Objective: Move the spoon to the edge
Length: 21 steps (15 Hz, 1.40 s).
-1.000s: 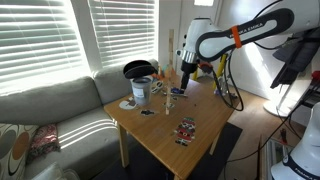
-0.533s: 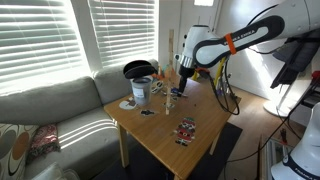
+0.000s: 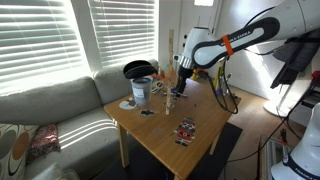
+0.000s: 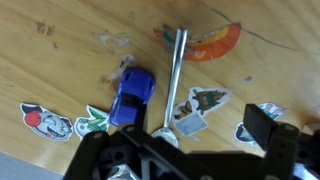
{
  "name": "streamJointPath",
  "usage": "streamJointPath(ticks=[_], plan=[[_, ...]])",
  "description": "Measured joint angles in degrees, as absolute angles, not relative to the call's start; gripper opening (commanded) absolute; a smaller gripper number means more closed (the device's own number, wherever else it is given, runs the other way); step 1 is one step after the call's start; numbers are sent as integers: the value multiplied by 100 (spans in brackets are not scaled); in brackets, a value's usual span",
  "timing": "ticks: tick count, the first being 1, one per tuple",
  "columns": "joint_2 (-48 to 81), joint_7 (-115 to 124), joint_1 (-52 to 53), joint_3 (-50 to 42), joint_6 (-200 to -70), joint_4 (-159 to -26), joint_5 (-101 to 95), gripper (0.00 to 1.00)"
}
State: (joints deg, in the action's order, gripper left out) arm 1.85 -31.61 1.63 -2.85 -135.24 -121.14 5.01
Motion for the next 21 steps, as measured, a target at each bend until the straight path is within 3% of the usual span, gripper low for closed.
streamJointPath(ticks=[5, 17, 19, 21], plan=[[209, -3460, 162, -233, -13525, -12108, 648, 90], [588, -3672, 65, -211, -13529, -11931, 862, 85], [647, -3662, 28, -210, -13529, -11898, 860, 61], [663, -3654, 11, -203, -13529, -11855, 843, 46]])
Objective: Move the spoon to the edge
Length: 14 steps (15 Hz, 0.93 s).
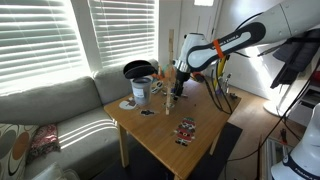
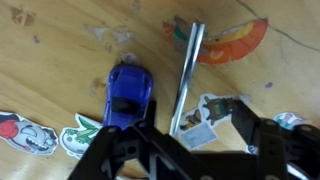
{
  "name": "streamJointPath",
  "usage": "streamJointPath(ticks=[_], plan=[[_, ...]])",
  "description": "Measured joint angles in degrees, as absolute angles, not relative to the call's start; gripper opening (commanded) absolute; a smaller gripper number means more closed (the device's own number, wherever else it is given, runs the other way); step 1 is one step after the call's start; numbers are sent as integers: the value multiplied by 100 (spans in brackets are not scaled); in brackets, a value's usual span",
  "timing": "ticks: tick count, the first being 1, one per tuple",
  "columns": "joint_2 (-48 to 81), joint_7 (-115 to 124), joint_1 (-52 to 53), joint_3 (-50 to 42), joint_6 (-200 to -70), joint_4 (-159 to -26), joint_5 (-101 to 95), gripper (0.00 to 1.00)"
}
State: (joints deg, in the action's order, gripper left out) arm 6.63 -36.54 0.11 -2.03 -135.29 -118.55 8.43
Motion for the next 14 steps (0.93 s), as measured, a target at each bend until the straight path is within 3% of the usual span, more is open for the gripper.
streamJointPath(ticks=[6, 8, 14], plan=[[661, -3591, 16, -75, -13512, -11775, 704, 4], [658, -3521, 21, -19, -13449, -11755, 600, 0], [586, -3268, 9, 18, -13202, -11732, 105, 2]])
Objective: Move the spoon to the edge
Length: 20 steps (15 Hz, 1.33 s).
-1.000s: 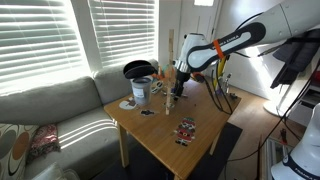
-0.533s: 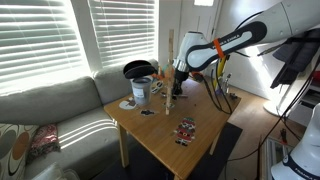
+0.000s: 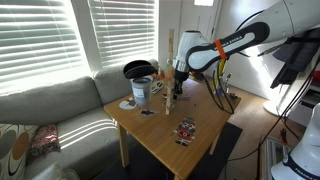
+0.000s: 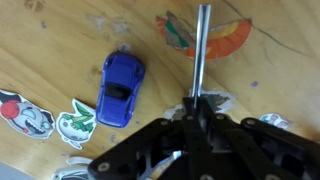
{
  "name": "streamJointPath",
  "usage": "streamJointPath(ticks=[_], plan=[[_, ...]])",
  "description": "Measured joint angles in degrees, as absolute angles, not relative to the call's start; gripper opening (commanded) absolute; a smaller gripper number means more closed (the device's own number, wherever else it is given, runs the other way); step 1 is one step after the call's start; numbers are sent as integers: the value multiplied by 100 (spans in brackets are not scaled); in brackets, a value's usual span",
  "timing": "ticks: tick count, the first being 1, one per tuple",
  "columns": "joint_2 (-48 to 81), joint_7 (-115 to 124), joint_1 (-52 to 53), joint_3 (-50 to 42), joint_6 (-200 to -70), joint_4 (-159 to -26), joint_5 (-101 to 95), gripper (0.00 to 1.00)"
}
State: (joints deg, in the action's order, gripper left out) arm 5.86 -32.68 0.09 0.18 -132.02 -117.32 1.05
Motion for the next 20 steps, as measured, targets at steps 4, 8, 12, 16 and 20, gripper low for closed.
streamJointPath(ticks=[4, 8, 12, 16, 20], plan=[[-123, -3388, -105, -59, -12756, -12167, -200, 2], [-1350, -3621, -136, -153, -11953, -12976, -480, 2], [-2534, -4100, 22, -168, -11297, -13774, -677, 2], [-3339, -4326, 707, -114, -11473, -14101, -545, 2], [-3461, -4280, 1472, 106, -11578, -13915, -155, 8]])
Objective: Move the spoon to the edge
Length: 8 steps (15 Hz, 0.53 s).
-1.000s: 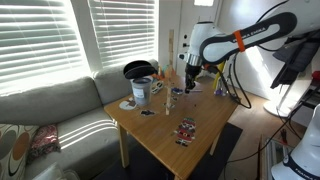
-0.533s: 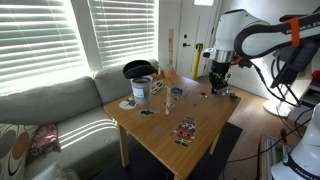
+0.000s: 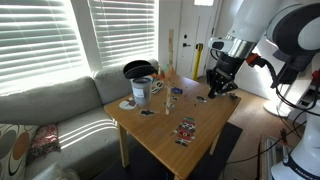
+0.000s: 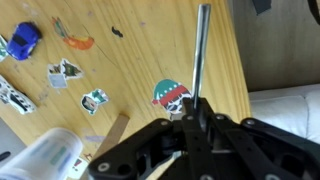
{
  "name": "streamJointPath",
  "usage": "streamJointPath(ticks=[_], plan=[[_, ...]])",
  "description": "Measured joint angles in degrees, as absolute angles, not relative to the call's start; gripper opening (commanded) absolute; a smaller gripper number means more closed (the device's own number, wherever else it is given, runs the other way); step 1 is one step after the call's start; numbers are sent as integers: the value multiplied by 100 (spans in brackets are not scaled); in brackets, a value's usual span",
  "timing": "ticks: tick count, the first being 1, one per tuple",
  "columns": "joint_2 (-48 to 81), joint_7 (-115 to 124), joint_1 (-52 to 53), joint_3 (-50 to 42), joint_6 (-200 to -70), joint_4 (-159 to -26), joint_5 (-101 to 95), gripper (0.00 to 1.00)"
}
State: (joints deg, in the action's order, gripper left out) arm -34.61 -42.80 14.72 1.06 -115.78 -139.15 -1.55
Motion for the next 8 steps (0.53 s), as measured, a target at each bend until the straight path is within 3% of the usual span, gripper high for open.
streamJointPath(ticks=[3, 4, 8], plan=[[-3381, -4255, 1563, 159, -11578, -13850, -120, 8], [-3369, -4255, 1561, 147, -11578, -13849, -120, 2], [-3323, -4249, 1567, 167, -11606, -13851, -122, 2]])
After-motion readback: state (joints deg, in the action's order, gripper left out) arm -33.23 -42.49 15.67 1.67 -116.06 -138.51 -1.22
